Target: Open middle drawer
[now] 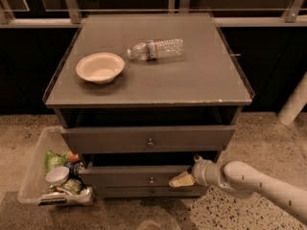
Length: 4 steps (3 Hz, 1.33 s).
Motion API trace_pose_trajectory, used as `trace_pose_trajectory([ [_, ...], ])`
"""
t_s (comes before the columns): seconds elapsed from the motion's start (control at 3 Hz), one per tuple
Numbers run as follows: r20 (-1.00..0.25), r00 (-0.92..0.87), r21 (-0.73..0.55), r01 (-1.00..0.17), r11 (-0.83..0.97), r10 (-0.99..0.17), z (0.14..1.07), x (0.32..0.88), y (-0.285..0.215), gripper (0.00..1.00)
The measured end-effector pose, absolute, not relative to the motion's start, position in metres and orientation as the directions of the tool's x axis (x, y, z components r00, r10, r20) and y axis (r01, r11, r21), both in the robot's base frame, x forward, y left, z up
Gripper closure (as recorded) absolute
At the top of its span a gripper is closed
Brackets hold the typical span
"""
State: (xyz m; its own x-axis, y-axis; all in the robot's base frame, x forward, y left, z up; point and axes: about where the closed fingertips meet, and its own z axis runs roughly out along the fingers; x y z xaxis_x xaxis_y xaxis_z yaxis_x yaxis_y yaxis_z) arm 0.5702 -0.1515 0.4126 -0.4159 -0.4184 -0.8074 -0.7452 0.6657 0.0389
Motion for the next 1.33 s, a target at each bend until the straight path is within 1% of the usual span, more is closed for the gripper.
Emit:
trace_pose_trajectory([
  [0.33, -0.807, -0.416, 0.039, -0.745, 0.666, -0.418, 0.414, 0.57, -0.152, 0.0],
  [1.0, -0.716, -0.568, 0.243, -0.748, 0.618, -0.406, 0.433, 0.481, -0.161, 0.0],
  [1.33, -0.686, -0.617, 0.32, -0.732, 0.601, -0.386, 0.445, 0.447, -0.165, 0.0],
])
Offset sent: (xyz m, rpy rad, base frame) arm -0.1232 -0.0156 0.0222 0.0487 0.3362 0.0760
